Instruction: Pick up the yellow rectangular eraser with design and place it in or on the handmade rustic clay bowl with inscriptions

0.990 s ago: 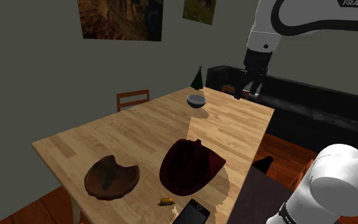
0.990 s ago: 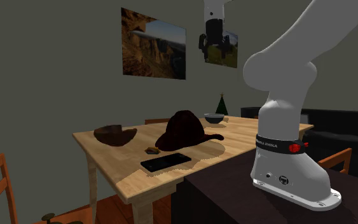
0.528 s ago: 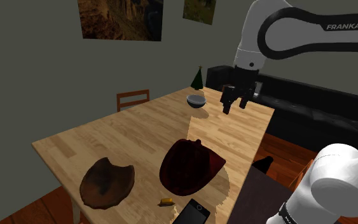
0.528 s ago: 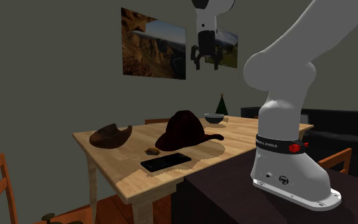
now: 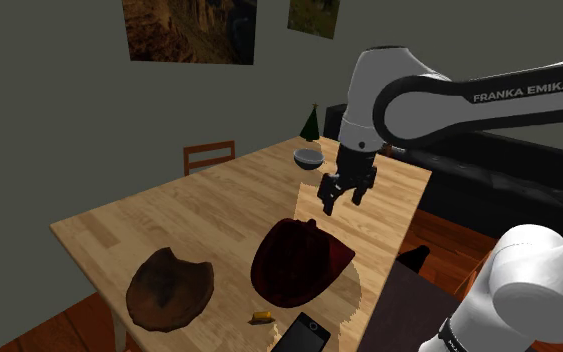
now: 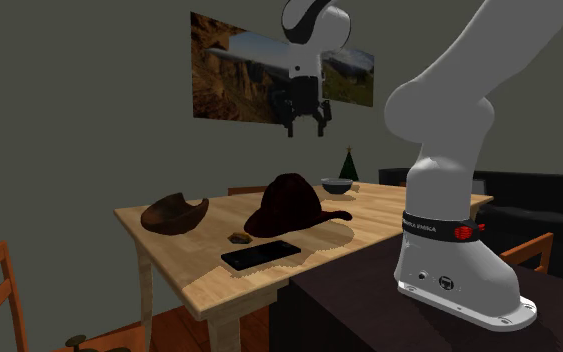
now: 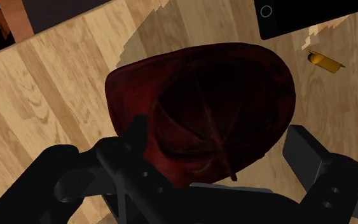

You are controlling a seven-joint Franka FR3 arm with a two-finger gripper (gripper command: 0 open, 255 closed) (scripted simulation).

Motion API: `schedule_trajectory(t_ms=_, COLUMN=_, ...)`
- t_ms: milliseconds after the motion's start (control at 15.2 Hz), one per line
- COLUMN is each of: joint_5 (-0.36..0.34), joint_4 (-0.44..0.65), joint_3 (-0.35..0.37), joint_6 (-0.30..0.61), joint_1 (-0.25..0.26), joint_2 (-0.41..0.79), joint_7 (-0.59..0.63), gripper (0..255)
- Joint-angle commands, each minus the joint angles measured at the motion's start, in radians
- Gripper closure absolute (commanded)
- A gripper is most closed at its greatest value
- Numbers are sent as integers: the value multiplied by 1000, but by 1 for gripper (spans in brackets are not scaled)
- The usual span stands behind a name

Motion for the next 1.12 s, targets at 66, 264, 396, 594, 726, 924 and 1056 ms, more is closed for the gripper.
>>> schedule_trajectory(t_ms=66, joint_5=33, joint_4=-44, joint_3=47, joint_6=104, joint_1=18, joint_2=58, joint_7=54, gripper=0)
schedule_trajectory(t_ms=264, joint_5=61, joint_4=-65, joint_3=97, joint_6=204, joint_1=33, joint_2=136, joint_7=109, gripper=0)
schedule_trajectory(t_ms=396, joint_5=74, joint_4=-72, joint_3=131, joint_6=272, joint_1=40, joint_2=197, joint_7=147, gripper=0)
schedule_trajectory(t_ms=594, joint_5=82, joint_4=-70, joint_3=183, joint_6=375, joint_1=46, joint_2=300, joint_7=209, gripper=0)
schedule_trajectory(t_ms=726, joint_5=76, joint_4=-62, joint_3=218, joint_6=444, joint_1=45, joint_2=376, joint_7=255, gripper=0)
schedule_trajectory(t_ms=924, joint_5=41, joint_4=-37, joint_3=268, joint_6=542, joint_1=37, joint_2=501, joint_7=338, gripper=0)
schedule_trajectory(t_ms=1056, joint_5=-5, joint_4=-14, joint_3=297, joint_6=604, joint_1=31, joint_2=590, joint_7=407, gripper=0)
